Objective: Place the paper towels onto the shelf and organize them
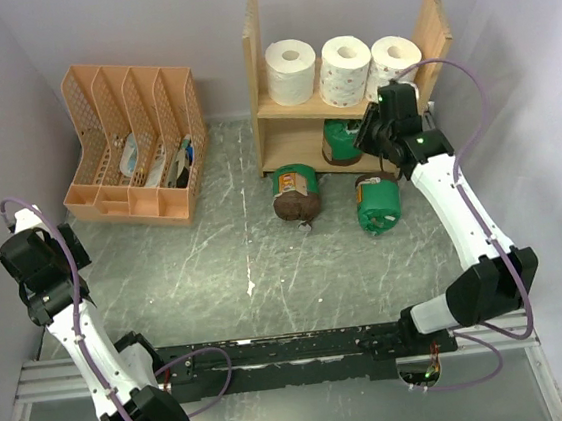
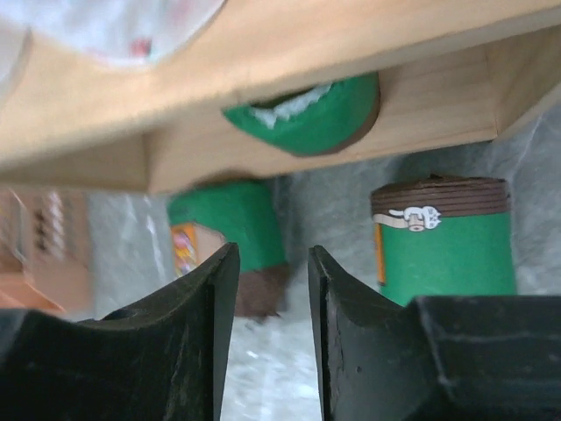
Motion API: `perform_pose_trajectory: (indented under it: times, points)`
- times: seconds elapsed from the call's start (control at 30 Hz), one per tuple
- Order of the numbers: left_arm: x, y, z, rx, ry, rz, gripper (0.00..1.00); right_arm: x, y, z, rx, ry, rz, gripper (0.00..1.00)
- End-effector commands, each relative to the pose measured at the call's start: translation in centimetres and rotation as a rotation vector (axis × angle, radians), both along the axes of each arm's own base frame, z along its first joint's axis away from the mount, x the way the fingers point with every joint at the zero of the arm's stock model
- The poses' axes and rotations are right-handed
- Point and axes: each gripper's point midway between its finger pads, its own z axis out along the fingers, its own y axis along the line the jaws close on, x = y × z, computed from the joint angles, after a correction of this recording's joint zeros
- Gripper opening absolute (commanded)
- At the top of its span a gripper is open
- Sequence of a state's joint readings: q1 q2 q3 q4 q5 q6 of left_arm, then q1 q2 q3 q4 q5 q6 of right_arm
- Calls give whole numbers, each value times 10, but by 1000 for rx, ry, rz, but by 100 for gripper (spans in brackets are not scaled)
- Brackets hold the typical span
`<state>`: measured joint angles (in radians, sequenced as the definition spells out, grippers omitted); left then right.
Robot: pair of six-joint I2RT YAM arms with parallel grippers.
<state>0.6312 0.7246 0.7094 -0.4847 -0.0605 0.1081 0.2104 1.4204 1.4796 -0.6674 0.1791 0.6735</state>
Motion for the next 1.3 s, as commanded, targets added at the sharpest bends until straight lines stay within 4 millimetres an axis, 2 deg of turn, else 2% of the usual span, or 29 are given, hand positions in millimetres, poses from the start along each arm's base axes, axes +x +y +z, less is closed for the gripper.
perform_pose_trajectory:
  times: [0.0,0.1,0.17,0.2,0.23,0.3,0.4,0.43,0.5,0.57,0.7,0.83,1.0,1.13,1.27]
  points:
    - [1,0,12,17,-32,-14,90,-10,11,9,-329,-125,436,36]
    - [2,-2,12,18,-35,-22,91,-17,-4,5,-489,-152,486,47]
    - [2,-2,13,18,-38,-25,90,-39,10,-10,-576,-98,730,52]
    - [2,-3,13,17,-38,-30,90,-54,21,-19,-602,-70,862,62]
    - [2,-3,13,17,-38,-31,91,-66,28,-24,-633,-44,929,65]
    - [2,-3,13,18,-39,-32,91,-82,25,-34,-726,-20,948,63]
    - [1,-4,14,19,-42,-29,91,-87,-6,-32,-942,-95,824,62]
    - [1,-4,14,20,-43,-31,91,-87,-18,-36,-991,-78,772,62]
    - [1,-4,15,24,-49,-32,91,-90,-36,-57,-1064,-5,736,55]
    - [1,-5,15,23,-48,-33,91,-102,-43,-75,-1080,36,759,53]
    - [1,-5,15,23,-48,-33,91,-116,-60,-89,-1097,65,767,52]
    - [1,-5,16,22,-49,-36,91,-139,-65,-129,-1106,149,877,52]
    - [2,-5,15,20,-49,-36,90,-132,-69,-140,-1141,125,838,52]
    - [1,-5,15,20,-46,-38,90,-118,-67,-143,-1159,73,798,52]
    - [2,-5,15,20,-48,-38,90,-106,-75,-147,-1227,52,720,52]
